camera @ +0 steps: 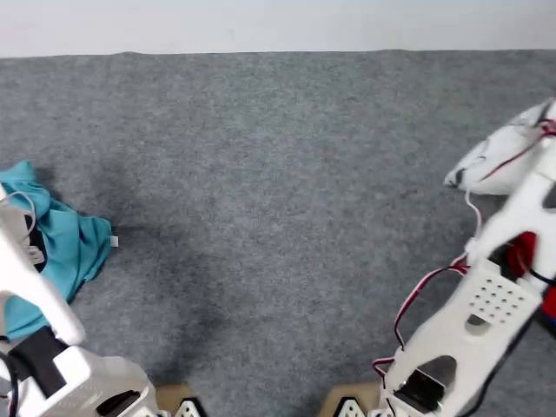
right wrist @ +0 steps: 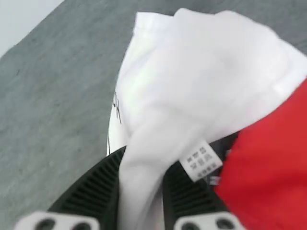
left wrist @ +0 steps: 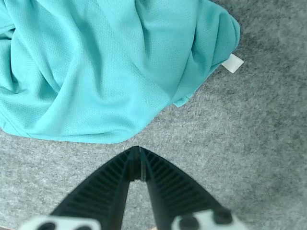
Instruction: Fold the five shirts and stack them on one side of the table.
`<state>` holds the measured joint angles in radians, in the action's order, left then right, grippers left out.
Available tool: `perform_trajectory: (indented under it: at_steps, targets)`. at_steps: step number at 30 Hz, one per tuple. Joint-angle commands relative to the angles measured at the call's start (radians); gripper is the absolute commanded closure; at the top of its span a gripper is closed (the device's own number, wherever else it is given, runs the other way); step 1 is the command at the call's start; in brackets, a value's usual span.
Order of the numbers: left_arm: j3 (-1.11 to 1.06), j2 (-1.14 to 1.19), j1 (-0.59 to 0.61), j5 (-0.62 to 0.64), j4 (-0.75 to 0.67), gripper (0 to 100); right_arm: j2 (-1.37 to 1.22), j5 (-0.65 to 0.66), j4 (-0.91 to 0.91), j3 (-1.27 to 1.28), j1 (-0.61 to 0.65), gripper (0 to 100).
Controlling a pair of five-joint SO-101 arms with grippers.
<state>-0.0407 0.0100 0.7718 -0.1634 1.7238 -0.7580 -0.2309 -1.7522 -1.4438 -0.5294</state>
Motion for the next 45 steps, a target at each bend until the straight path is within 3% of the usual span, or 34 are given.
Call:
perform_trajectory:
  at_steps: [1, 18, 28, 45]
  targets:
    - [-0.004, -0.046, -0.006, -0.002, 0.028, 100, 0.102, 0.025, -0.035, -0.052, -0.053, 99.0]
    - [-0.022, -0.049, -0.006, 0.000, 0.026, 100, 0.093, 0.138, -0.038, -0.048, -0.252, 99.0]
    - [-0.022, -0.049, -0.006, 0.000, 0.028, 100, 0.093, 0.161, -0.036, 0.247, -0.341, 99.0]
    - [-0.025, -0.049, -0.006, 0.000, 0.028, 100, -0.013, 0.410, -0.027, 0.330, -0.538, 98.7]
